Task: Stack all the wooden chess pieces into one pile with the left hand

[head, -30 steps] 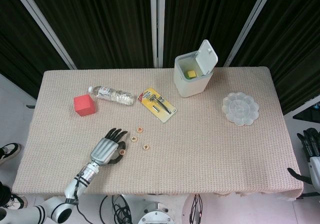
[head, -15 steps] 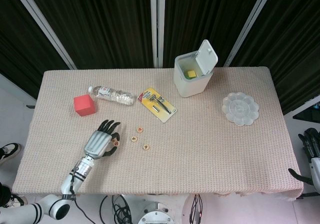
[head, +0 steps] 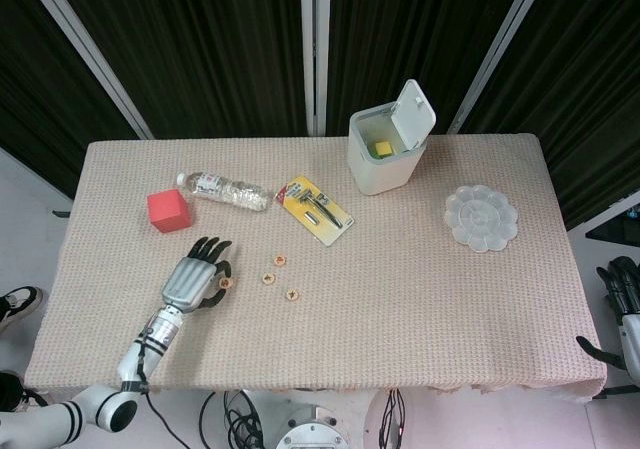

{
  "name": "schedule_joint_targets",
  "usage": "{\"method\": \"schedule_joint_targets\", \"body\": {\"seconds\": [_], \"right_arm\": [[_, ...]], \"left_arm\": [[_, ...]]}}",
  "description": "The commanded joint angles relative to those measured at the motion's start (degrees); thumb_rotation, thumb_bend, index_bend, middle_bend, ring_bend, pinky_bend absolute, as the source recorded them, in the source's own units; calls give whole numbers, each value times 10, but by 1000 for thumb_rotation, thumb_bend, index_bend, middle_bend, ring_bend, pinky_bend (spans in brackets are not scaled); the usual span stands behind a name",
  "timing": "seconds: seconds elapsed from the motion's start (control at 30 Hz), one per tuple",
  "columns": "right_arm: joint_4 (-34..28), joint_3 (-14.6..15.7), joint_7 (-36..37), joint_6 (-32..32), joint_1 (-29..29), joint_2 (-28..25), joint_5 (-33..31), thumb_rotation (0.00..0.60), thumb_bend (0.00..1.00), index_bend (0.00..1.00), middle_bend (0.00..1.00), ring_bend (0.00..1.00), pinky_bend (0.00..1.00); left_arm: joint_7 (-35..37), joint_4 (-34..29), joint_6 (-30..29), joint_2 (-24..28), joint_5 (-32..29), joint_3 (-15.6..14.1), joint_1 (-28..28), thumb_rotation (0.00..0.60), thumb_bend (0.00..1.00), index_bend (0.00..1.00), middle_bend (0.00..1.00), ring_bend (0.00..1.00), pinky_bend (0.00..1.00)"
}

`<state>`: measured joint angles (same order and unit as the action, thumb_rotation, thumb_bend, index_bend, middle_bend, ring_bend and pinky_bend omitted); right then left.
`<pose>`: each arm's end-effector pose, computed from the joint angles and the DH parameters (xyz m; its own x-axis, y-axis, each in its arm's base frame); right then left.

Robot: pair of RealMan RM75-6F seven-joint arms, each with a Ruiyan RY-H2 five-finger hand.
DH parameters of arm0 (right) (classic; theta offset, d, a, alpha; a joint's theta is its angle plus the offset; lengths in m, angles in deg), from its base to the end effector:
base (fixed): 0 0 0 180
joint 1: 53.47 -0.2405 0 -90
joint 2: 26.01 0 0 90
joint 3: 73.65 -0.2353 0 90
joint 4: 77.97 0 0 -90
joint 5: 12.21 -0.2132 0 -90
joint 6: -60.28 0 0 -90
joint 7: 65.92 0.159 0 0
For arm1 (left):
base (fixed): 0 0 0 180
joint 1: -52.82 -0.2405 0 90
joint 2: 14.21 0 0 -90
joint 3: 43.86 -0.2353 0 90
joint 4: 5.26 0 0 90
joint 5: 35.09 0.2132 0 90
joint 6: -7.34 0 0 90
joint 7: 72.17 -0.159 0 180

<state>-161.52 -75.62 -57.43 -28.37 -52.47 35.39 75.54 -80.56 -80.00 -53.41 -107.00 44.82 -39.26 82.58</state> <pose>-0.3365 -0.1603 0.1840 0.4466 0.0091 0.8947 -0.8935 0.0567 0.4454 -0.2012 0.2972 -0.0379 0.4258 0.2569 0.8676 0.8782 -0.3484 -0.3278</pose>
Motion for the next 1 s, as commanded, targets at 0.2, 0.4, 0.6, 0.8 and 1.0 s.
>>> {"method": "schedule_joint_targets", "body": {"seconds": [0.2, 0.4, 0.6, 0.8, 1.0], "right_arm": [[3, -1, 4, 0, 0, 1, 0, 600, 51, 0, 0, 0, 0], [5, -1, 5, 2, 0, 2, -2, 600, 51, 0, 0, 0, 0], [9, -1, 4, 4, -1, 4, -3, 600, 51, 0, 0, 0, 0], [9, -1, 2, 7, -3, 4, -2, 600, 52, 0, 0, 0, 0], [5, 1, -2, 10, -4, 6, -1, 600, 52, 0, 0, 0, 0]], "left_arm": [[4, 9, -2, -7, -2, 0, 2, 600, 333, 468, 76, 0, 0], [8, 13, 2, -9, -7, -2, 3, 600, 332, 418, 76, 0, 0], [1, 2, -5, -2, -8, -3, 0, 600, 332, 346, 75, 0, 0], [-6, -37, -19, 10, 6, -3, 2, 600, 332, 333, 75, 0, 0], [-22, -47, 4, -9, 6, 11, 30, 600, 332, 355, 75, 0, 0]]}}
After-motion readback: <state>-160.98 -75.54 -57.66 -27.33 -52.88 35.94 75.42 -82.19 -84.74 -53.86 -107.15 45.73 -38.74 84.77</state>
